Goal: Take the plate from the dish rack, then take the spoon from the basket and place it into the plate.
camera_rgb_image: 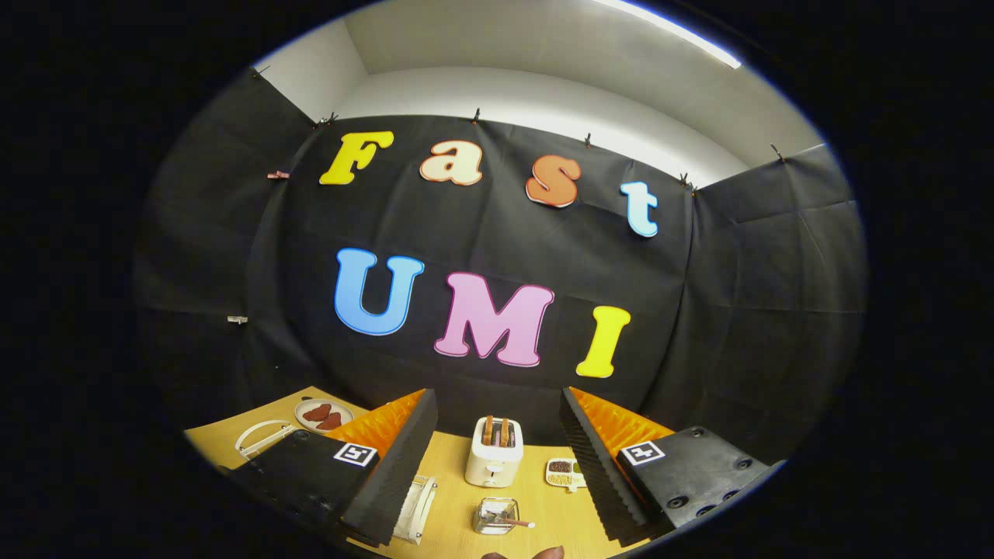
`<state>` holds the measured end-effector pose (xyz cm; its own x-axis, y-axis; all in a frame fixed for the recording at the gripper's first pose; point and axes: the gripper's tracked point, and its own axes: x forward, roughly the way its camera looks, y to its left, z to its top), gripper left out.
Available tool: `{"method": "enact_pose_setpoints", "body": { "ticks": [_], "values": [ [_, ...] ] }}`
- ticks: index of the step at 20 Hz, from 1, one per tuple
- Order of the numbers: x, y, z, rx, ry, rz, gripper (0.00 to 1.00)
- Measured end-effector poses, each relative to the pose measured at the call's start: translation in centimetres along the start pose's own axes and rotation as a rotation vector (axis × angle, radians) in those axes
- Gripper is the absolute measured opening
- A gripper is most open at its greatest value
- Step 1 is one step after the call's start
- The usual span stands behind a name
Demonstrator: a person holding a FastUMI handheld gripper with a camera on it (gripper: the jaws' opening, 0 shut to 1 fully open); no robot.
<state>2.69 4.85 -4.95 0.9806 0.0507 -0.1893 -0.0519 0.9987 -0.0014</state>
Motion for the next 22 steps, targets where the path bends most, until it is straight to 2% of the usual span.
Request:
{"method": "enact_pose_setpoints", "body": {
  "ticks": [6, 12, 15, 20, 22],
  "values": [
    [4.7, 6.5, -7.2, 0.051, 0.286, 0.103, 0.98],
    [8.3, 12.6, -17.8, 0.064, 0.624, 0.143, 0.95],
    [9.5, 14.7, -22.5, 0.091, 0.749, 0.122, 0.87],
    [10.5, 15.6, -29.5, 0.039, 0.915, 0.039, 0.76],
    [9.9, 16.6, -32.3, 0.037, 0.985, 0.035, 0.65]
  ]
}}
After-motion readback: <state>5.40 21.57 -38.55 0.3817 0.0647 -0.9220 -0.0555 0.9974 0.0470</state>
